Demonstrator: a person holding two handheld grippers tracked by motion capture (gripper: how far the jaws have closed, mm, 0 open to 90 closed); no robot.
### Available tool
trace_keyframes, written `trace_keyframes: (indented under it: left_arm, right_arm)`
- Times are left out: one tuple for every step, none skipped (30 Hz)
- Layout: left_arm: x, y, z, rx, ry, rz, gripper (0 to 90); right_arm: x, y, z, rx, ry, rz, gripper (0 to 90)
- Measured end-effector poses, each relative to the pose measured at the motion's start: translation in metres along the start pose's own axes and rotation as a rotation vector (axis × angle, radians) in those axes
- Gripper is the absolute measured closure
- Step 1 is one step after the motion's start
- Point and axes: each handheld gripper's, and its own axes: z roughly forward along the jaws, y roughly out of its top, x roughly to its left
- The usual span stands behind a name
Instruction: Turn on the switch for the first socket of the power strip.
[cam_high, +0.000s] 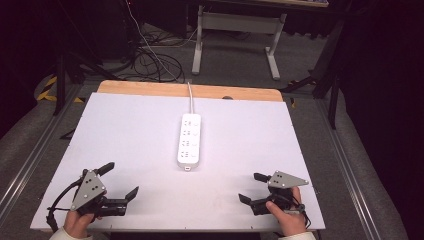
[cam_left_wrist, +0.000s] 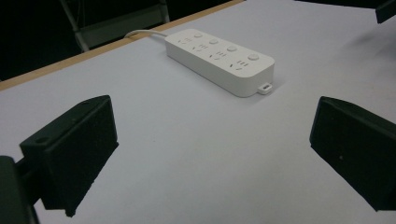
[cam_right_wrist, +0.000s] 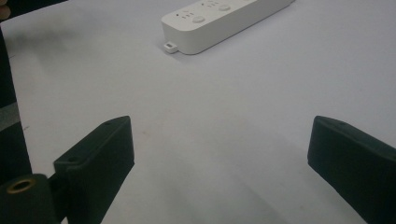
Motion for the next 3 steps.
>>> trace_keyframes:
  left_arm:
    - [-0.0004, -0.0002, 0.0005, 0.000, 0.002, 0.006, 1.3]
    - [-0.0007, -0.0004, 0.0010, 0.000, 0.007, 0.011, 1.2]
    - [-0.0008, -0.0006, 0.0013, 0.000, 0.007, 0.009, 1.1]
  right_arm:
    - [-0.0007, -0.0001, -0.0008, -0.004, -0.004, 0.005, 8.1]
    - [-0.0011, 0.0003, -0.0015, -0.010, -0.006, 0.010, 8.1]
    - [-0.0012, 0.0008, -0.0018, -0.015, -0.007, 0.015, 8.1]
